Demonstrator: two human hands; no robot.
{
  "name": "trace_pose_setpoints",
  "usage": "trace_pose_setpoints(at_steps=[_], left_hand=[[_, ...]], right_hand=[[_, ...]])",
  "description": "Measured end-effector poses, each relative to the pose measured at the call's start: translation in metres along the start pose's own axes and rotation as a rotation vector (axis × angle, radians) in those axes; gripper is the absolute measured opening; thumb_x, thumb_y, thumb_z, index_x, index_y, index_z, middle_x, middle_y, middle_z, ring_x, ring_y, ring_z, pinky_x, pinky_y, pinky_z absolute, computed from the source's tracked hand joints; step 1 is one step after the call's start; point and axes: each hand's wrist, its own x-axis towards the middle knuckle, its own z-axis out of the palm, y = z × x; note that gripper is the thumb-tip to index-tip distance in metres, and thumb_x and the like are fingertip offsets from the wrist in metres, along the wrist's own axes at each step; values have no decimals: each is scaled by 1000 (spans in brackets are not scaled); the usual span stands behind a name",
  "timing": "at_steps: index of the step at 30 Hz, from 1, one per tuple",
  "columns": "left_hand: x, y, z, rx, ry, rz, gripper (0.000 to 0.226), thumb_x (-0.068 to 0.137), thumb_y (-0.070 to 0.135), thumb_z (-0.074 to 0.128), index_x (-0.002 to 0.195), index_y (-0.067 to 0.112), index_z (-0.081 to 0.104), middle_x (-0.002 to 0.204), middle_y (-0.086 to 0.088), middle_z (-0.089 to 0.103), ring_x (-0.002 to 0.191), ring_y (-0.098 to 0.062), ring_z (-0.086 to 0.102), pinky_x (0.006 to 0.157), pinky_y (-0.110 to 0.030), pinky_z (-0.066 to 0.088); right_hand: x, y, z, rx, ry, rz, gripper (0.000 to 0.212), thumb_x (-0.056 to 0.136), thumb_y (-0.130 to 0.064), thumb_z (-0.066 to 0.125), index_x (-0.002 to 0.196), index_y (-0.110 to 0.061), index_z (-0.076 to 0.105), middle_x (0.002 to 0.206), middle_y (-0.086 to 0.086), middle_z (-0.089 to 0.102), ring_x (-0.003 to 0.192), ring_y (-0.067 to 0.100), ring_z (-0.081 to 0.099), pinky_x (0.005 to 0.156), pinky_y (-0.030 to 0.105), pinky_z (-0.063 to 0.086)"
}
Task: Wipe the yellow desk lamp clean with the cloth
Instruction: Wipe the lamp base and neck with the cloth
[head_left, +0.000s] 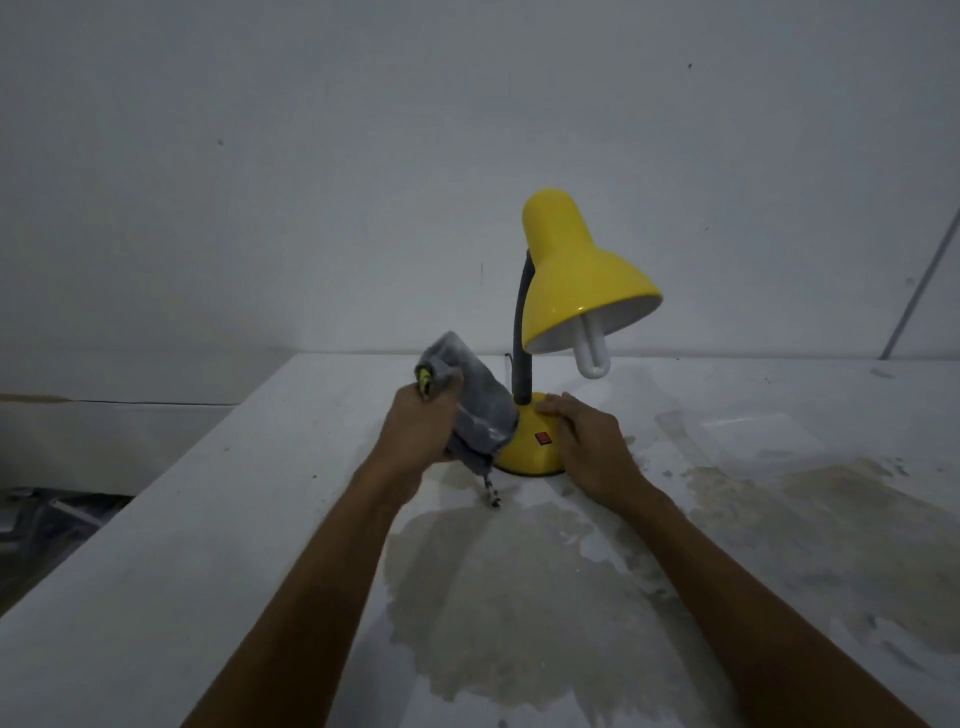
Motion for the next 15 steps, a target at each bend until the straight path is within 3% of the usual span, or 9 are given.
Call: trace_pose_setpoints(at_steps=[1,4,7,11,13,15], left_hand=[[2,2,-2,-92,-57,-3,33,103,40,54,119,11,59,105,-10,64,96,-32,65,82,-49,61],[8,-1,4,-208,-171,-51,33,103,39,52,125,14,55,115,-9,62,104,-30,63,81,-47,58],[17,-4,20,-246,-246,-90,35,103,38,55,126,12,56,124,-13,66,107,-31,66,81,-49,60],[29,6,18,-55,-347,-75,46,92,48,67,121,13,63,115,-11,71,103,-28,69,81,-46,62],[38,14,9,43,-347,0,46,89,48,72,120,14,66,111,-8,72,101,-24,70,78,-40,64],[47,20,1,83,-386,77,34,90,43,72,112,16,69,110,-6,74,101,-22,71,81,-38,64]], right_hand=[[0,-3,-1,26,15,-13,32,105,-7,41,121,-5,68,124,18,68,114,27,66,90,6,42],[0,-11,-3,93,142,-95,34,105,-27,44,104,-12,74,89,7,75,80,12,70,67,20,52],[3,-21,-4,229,129,-64,35,99,-44,50,92,-19,73,81,-4,73,75,3,67,63,16,49],[8,-20,-3,176,105,-105,37,95,-33,66,71,-8,53,61,5,53,57,19,53,55,24,39],[9,-20,-2,235,122,-81,29,95,-29,68,73,-18,53,66,0,57,62,15,58,58,25,44],[13,-22,-4,316,169,-64,16,93,-24,70,81,-26,59,79,1,67,77,15,68,66,29,54]])
